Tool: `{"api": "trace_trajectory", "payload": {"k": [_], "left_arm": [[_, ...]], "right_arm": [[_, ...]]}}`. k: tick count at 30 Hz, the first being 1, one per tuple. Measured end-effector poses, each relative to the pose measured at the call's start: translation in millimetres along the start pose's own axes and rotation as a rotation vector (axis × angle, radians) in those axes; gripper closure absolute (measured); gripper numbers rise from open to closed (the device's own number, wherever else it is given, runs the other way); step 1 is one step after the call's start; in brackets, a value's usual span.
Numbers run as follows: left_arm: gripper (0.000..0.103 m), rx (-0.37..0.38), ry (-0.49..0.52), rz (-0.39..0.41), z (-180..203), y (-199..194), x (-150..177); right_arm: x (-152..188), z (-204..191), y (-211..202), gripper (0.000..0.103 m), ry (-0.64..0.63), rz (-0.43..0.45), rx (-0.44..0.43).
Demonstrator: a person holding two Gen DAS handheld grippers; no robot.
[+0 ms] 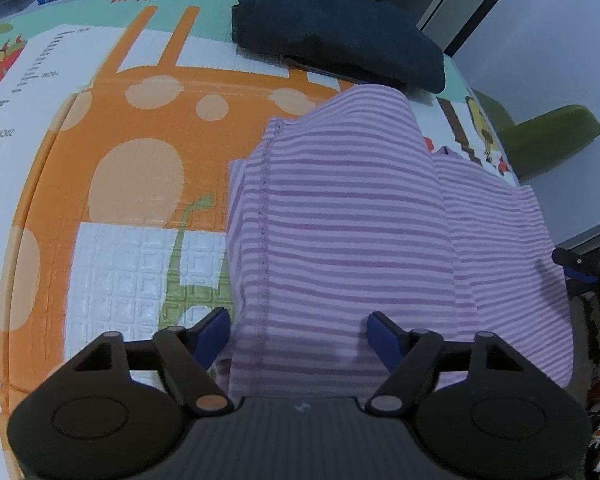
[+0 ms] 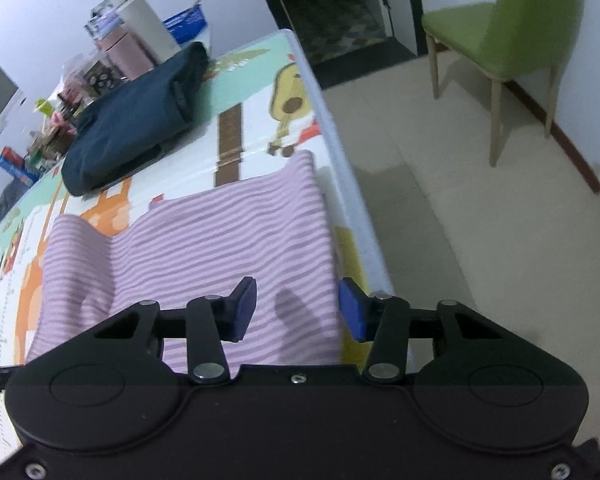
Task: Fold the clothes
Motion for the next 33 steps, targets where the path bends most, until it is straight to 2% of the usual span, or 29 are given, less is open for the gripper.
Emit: {"api": "trace_trajectory", "payload": {"k": [3, 9, 11, 13, 15, 18, 22, 27, 30, 31, 33], "left_arm": [[0.027, -0.013, -0.032, -0.022, -8.9, 3.1, -2.9], [0.026, 0.008, -0.072, -0.044, -18.4, 5.4, -7.2], [0.029, 0.023, -0.071, -0.054, -18.2, 8.1, -5.9], [0.043, 0.046, -0.078, -0.060, -17.3, 9.7, -4.7], [0.047, 0.048, -0.080, -0.054, -16.5, 9.4, -4.3], [0.063, 0.044, -0.069, -0.047, -15.7, 9.3, -4.2], [0.077, 0.041, -0.058, -0.038, -16.7, 7.8, -4.6], [0.083, 0.016, -0.052, -0.016, -16.4, 6.4, -2.7], [0.084, -0.004, -0.039, -0.002, -13.5, 5.1, -0.2], [0.084, -0.010, -0.035, 0.001, -12.9, 4.8, 0.5], [0.084, -0.017, -0.043, 0.002, -13.5, 4.7, 1.3]], "right_arm": [[1.1, -10.8, -2.4, 0.058, -0.013, 0.009, -0.011], [3.2, -24.6, -8.5, 0.058, -0.043, 0.027, -0.015], [4.4, -28.2, -9.6, 0.058, -0.047, 0.031, -0.017], [5.3, -30.4, -11.1, 0.058, -0.049, 0.039, -0.019], [6.0, -33.1, -13.0, 0.058, -0.057, 0.047, -0.017], [7.1, -35.5, -14.9, 0.058, -0.061, 0.057, -0.015], [9.1, -37.8, -18.1, 0.058, -0.059, 0.080, -0.009], [8.6, -47.8, -38.3, 0.057, -0.096, 0.186, 0.024], [9.2, -58.4, -49.6, 0.044, -0.145, 0.240, 0.064], [10.0, -62.4, -51.9, 0.038, -0.161, 0.246, 0.072], [14.7, -73.1, -48.8, 0.038, -0.188, 0.194, 0.008]]}}
Point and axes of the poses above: each gripper's, at about its wrist camera, not at the fingertips, and y roughly the way its jaws point, z to its right, x to its underside, the point moved 5 cm from there along y, roughly the way its jaws point, and after that the axes turned 6 degrees about -x, right-handed, at the moved point
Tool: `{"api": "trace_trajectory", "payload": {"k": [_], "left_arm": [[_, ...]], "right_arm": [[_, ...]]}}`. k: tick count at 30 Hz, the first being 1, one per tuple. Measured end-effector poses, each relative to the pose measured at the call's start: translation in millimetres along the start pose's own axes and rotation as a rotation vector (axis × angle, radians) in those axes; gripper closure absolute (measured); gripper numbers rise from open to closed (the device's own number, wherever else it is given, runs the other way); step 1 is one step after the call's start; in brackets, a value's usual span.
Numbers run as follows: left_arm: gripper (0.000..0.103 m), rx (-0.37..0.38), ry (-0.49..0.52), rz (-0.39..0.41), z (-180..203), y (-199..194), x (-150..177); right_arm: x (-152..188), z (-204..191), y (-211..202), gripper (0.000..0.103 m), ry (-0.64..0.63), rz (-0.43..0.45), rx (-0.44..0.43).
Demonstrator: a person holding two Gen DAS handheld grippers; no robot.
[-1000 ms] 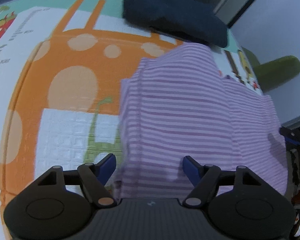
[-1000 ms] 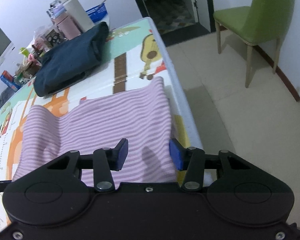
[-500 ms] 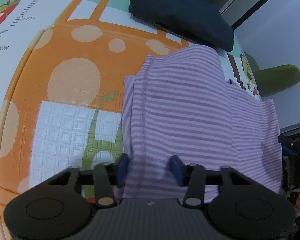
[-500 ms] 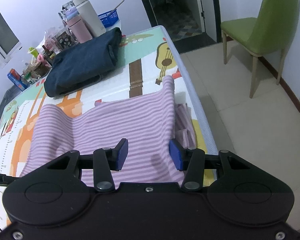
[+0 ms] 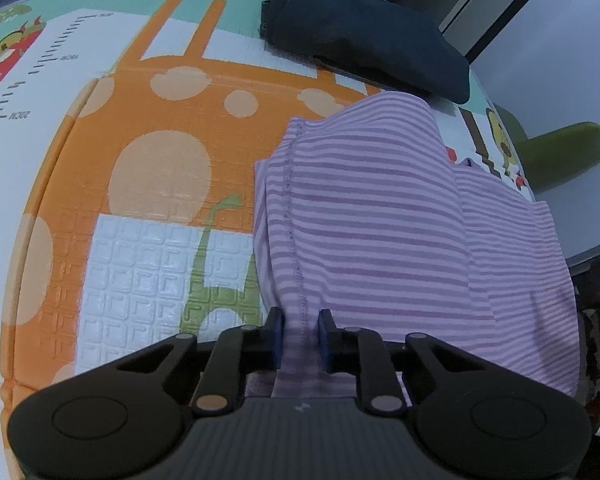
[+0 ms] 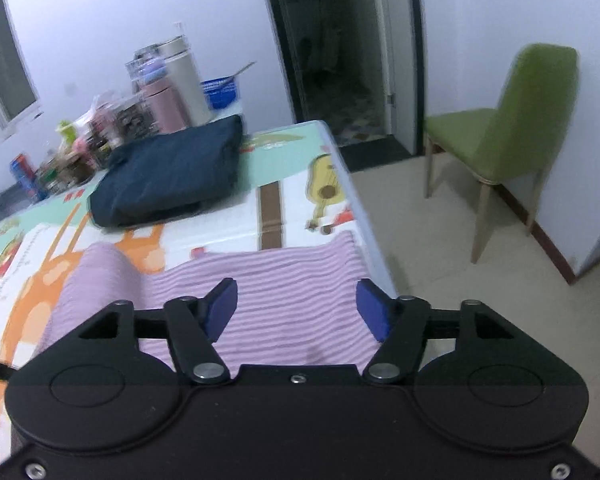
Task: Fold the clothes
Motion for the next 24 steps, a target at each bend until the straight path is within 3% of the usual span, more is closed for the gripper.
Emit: {"api": "trace_trajectory", "payload": {"k": [3, 7, 13, 24], "left_arm": [[0.084, -0.010, -0.009, -0.001, -3.5, -0.4, 0.5], [0.084, -0.044, -0.007, 0.004, -9.5, -3.1, 0.1], [0.084, -0.108, -0.004, 0.017, -32.4, -10.0, -2.9], [0.084, -0.205, -0.044, 0.035, -113.5, -26.0, -8.7]], "right_arm": [[15.0, -20.0, 12.4, 0.039, 0.023, -0.097, -0.119], [39.0, -48.4, 26.8, 0.045, 0.015, -0.167, -0.187], [62.1, -76.9, 43.1, 0.045, 0.057, -0.212, -0.243], [80.2, -134.4, 66.8, 0.045, 0.044, -0.259, -0.299]]}}
Point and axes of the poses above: each gripper's, at about its wrist camera, not at the fingertips, and y roughly the way its jaws point, z to its right, x to its underside, the point moved 5 cm from there along y, roughly the way its jaws point, and after that the axes turned 6 degrees about -x, right-handed, at the moved point
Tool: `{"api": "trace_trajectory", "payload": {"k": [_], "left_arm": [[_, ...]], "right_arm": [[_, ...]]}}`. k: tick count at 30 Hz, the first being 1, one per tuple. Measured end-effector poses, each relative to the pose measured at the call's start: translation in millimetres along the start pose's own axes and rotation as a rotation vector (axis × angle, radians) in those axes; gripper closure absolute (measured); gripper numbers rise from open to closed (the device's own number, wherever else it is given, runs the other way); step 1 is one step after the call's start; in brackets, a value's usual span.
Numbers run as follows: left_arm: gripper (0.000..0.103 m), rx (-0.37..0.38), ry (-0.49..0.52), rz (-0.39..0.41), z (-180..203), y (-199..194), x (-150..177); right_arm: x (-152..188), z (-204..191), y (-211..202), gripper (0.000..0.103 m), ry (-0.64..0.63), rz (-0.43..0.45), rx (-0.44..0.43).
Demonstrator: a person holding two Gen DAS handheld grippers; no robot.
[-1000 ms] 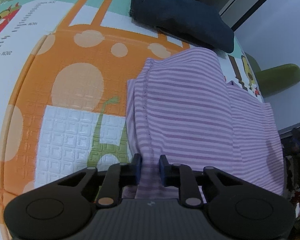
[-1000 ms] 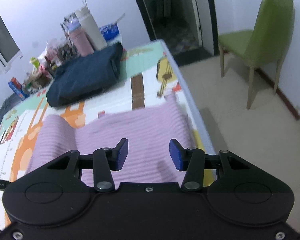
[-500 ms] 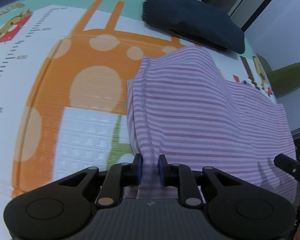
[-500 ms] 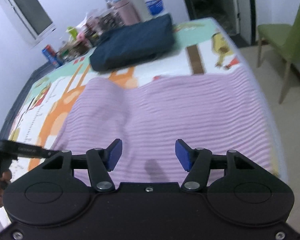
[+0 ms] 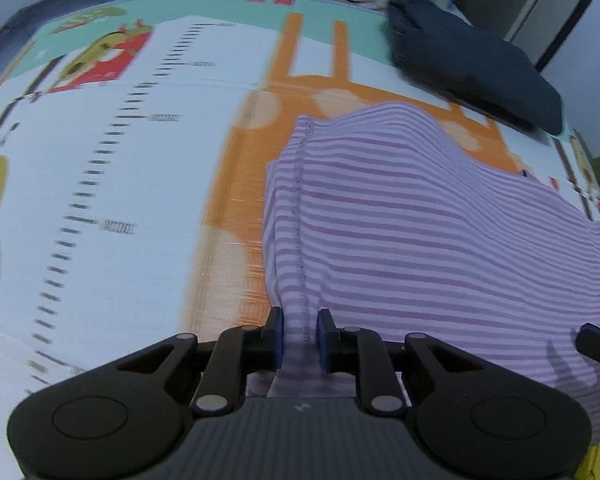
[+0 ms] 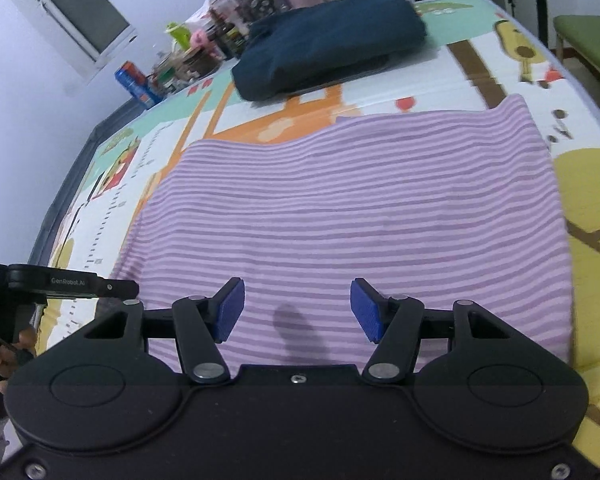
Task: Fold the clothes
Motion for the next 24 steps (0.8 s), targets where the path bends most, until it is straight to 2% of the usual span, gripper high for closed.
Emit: {"api": "trace_trajectory", "payload": {"k": [14, 19, 24], "left_arm": [[0.084, -0.067, -0.048, 0.003, -82.3, -4.3, 8.5], [0.084, -0.110, -0.061, 0.014, -99.1, -10.7, 22.5], [0.083, -0.146, -0.023, 0.016, -100.3, -11.5, 24.3]], "right_arm": [[14.6, -85.7, 48.4, 0.045, -0.002, -0.031, -0.016], [29.0, -111.8, 56.6, 0.045, -0.011, -0.041, -0.005], [36.9, -131.3, 62.0, 0.045, -0.046, -0.053, 0.010]]}}
Point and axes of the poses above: each gripper's, at about its wrist camera, not at the fingertips, and y roughly the way its jaws point, z to its right, x to its underside, the point moved 5 cm from there along y, roughly the way its jaws point, and after that the axes turned 6 degrees about -x, right-handed, at the moved point
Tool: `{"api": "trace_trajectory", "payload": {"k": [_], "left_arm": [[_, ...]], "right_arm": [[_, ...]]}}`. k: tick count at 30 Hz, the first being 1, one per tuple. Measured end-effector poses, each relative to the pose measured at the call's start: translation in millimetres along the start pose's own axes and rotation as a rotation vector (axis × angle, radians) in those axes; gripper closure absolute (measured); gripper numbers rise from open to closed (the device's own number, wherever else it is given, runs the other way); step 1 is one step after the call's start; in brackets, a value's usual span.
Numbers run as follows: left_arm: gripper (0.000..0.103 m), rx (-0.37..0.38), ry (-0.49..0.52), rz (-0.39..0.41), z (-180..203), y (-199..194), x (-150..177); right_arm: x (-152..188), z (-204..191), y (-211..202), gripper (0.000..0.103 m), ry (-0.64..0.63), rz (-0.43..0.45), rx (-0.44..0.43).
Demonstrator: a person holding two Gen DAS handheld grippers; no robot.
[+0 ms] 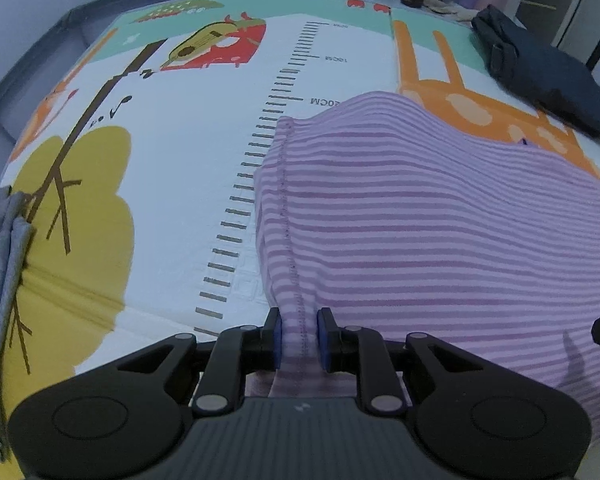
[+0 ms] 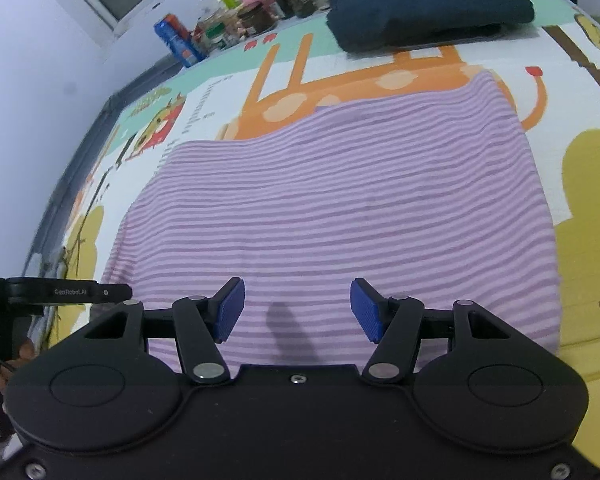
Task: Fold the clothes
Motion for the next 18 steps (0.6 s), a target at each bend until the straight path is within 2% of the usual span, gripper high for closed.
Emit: {"api": "trace_trajectory", "payload": {"k": [6, 11, 18], "left_arm": [[0.082, 0.031, 0.030, 0.001, -3.5, 0.3, 0.7], [0.082, 0.077, 0.068, -0.007, -15.1, 5.3, -5.1], [0.079, 0.094, 0.144, 0.006, -40.1, 11.4, -13.5]], "right_arm": [[5.8, -12.9, -7.9, 0.045, 0.012, -0.003, 0.096], [9.3, -30.1, -12.4, 0.044, 0.010, 0.006, 0.211], [13.4, -60.3, -2.8, 0.044, 0.063, 0.029, 0.264]]}}
Point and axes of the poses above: each gripper's, at about its wrist camera, not at the fingertips, and y roughly the way its jaws point, z to its right, x to its underside, the point moved 5 cm from there along y, roughly the way its jaws point, and after that the axes turned 6 degrees about -x, right-handed, at the moved point
